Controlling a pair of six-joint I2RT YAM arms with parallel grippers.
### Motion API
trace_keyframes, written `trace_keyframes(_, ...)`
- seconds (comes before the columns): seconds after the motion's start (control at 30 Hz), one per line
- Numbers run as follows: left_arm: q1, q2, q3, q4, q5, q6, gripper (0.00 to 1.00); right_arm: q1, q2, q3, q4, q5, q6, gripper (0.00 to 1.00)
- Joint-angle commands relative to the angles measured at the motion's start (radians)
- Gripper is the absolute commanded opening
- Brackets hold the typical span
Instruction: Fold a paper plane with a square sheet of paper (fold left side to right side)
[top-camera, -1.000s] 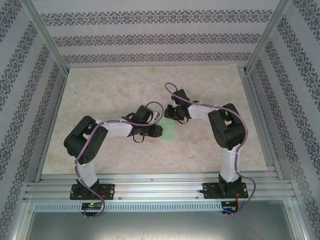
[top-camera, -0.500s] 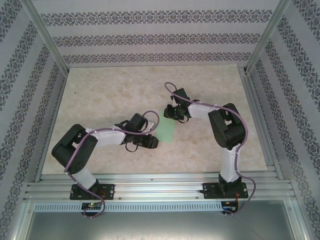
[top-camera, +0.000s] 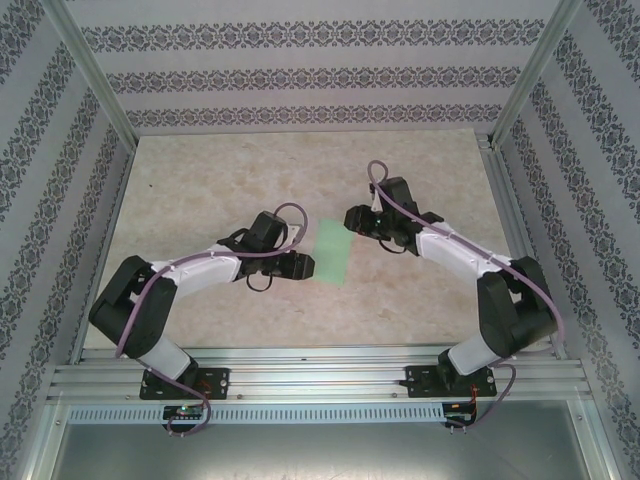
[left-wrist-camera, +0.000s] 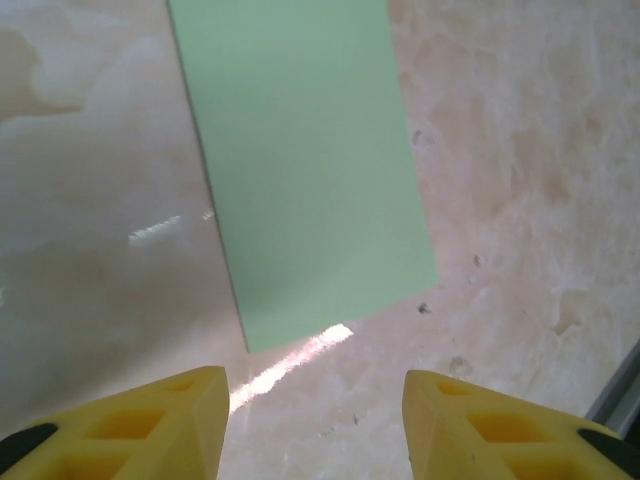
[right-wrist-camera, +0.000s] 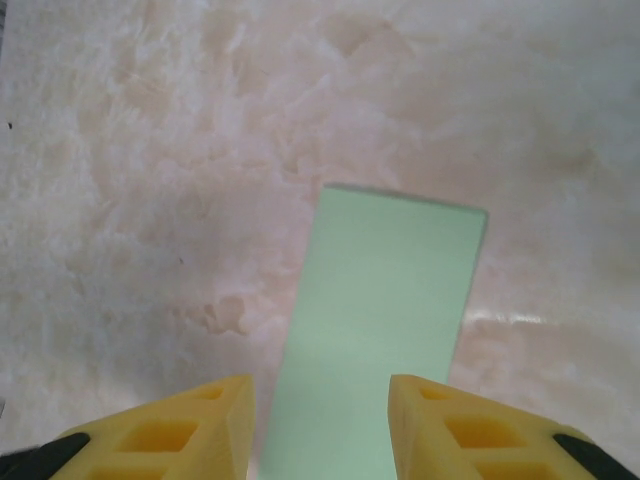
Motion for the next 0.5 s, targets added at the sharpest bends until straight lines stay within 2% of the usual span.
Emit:
trace_keyframes(0.0, 0.010, 0.082, 0.042, 0.085, 0.029, -0.069, 0.49, 0.020, -0.047, -0.139, 0.058, -0.047, 0.158, 0.40)
trace_keyframes(0.17, 0.010, 0.148, 0.055, 0.114, 0.049, -0.093, 0.47, 0.099, -0.074, -0.228, 0.057, -0.043, 0.288, 0.40)
trace_keyframes(0.3, 0.010, 0.168, 0.036, 0.160, 0.074, -0.118, 0.46, 0.132, -0.061, -0.287, 0.127, -0.048, 0.383, 0.39)
trace_keyframes(0.47, 0.010, 0.179, 0.020, 0.177, 0.090, -0.126, 0.44, 0.161, -0.023, -0.293, 0.167, -0.059, 0.424, 0.38)
